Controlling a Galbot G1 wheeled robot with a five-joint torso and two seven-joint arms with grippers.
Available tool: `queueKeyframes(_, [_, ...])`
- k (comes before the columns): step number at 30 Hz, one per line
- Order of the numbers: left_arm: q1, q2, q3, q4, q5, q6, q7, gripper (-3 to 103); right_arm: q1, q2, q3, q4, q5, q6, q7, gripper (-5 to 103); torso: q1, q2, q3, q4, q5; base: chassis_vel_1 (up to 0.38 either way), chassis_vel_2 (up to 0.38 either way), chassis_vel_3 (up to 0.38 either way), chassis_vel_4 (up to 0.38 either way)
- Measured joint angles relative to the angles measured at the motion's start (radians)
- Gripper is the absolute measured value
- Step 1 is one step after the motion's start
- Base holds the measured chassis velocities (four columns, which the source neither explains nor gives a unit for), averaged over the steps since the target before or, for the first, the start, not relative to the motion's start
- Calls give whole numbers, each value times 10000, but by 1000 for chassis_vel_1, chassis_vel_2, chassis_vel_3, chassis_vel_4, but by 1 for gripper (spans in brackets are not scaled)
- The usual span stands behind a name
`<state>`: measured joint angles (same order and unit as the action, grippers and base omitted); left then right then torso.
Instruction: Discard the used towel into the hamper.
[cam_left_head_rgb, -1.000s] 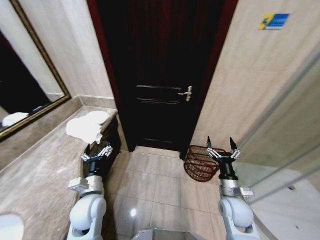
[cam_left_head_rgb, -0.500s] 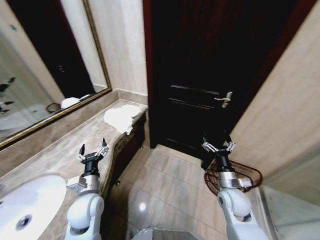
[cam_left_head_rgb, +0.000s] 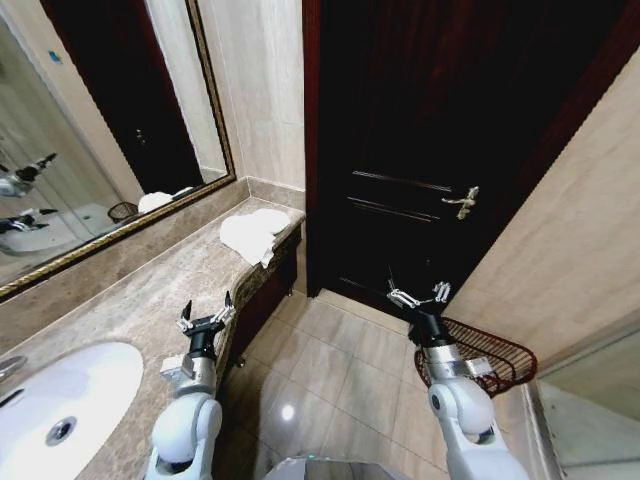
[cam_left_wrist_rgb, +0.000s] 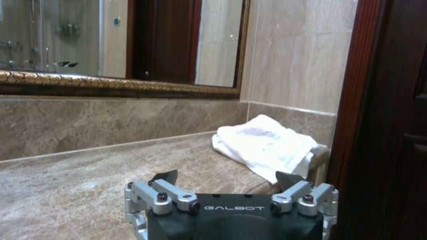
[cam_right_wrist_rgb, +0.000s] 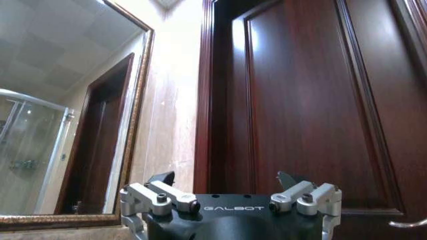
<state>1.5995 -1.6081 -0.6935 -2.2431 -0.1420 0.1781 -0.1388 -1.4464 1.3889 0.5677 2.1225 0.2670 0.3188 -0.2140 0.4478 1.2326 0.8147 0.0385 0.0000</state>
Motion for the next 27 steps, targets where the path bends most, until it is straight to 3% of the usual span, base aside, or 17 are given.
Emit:
queueKeyframes(5, [-225,0,-60,-10,-4,117,-44,95,-66,137,-75,-22,-30,95,-146,100,-2,1,-1,0,0,-53,62,53,-50])
queueKeyframes(13, [-814,-1,-7,318,-249,357,-24,99,-185,221,-44,-82,-46,186,-313,100,3,0,1,2,1,-186,179,183,-179])
queueKeyframes(15, [-1375,76,-56,571,-594,604,-13,99,-210,177,10,-131,-38,385,-335,100,5,-2,2,-1,-9,-249,218,229,-205])
queueKeyframes(18, [-1763,323,-3,789,-945,783,-32,99,-266,171,41,-163,5,725,-429,100,7,-2,2,1,10,-204,241,236,-246])
queueKeyframes(20, [-2120,602,68,1086,-1295,962,-113,99,-425,171,129,-142,163,1010,-919,100,15,-5,5,3,-7,-191,193,222,-149])
queueKeyframes(22, [-2619,677,29,1391,-1653,1215,-208,99,-573,205,187,-110,217,1112,-1384,100,17,-6,5,2,5,-156,144,74,-55])
queueKeyframes(25, [-3321,772,53,1704,-2130,1679,-433,99,-658,306,162,-200,144,1215,-1655,100,9,-5,3,-3,-8,-115,72,3,-20])
queueKeyframes(27, [-3623,866,129,1865,-2248,1841,-533,99,-698,357,130,-288,47,1274,-1739,100,4,-4,1,-4,3,-67,2,-74,-46])
